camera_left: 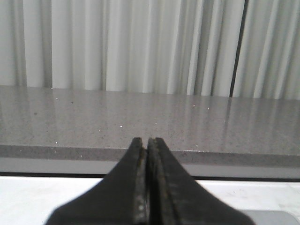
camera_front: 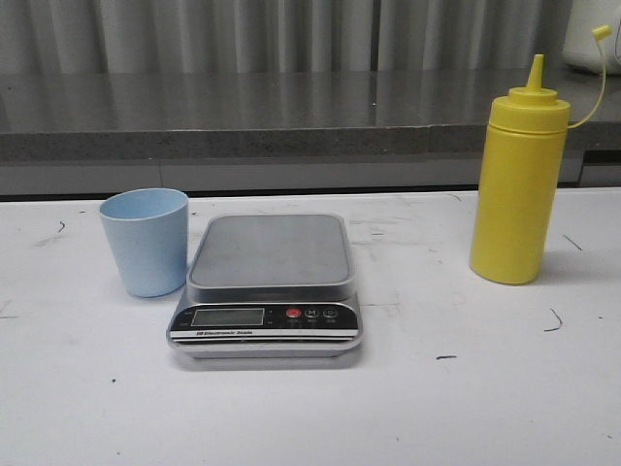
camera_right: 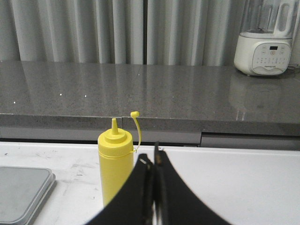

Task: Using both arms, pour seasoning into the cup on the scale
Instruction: 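Move the left gripper down toward the light-blue cup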

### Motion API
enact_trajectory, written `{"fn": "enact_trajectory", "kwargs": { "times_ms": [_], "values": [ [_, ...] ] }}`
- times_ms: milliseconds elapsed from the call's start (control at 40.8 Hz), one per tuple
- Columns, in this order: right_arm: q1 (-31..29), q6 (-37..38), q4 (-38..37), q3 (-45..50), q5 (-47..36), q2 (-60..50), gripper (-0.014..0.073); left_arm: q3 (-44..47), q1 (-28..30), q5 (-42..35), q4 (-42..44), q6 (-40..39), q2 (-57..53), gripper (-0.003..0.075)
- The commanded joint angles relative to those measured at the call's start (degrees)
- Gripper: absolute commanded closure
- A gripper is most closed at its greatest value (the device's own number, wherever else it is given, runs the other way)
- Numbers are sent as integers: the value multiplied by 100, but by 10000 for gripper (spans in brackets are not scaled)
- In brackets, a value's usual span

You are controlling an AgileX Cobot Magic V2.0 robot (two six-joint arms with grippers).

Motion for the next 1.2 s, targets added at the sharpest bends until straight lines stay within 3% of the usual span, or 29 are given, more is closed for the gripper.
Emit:
{"fn": "enact_trajectory", "kwargs": {
  "times_ms": [0,147,809,882,1029,1103,1176],
  "values": [
    [-45,-103,-24,-662,184,602,715,-682,-7,243,-48,-25,536,740],
    [-45,-103,-24,-1026,702,1238,715,-1265,-7,1160,-48,-25,1264,740],
    [-45,-133,-24,-1019,1024,2840,695,-1206,-7,1417,-37,-25,2478,740],
    [-39,-241,-24,-1019,1031,2902,625,-1206,-7,1417,-16,-25,2565,739],
    [-39,-273,-24,-1019,1049,2958,332,-1206,-7,1417,16,-25,2726,709],
    [-39,-273,-24,-1019,1049,2958,182,-1206,-7,1417,16,-25,2770,606],
    [-39,-273,-24,-1019,1053,2965,95,-1206,-7,1417,22,-25,2770,455]
  ]
}}
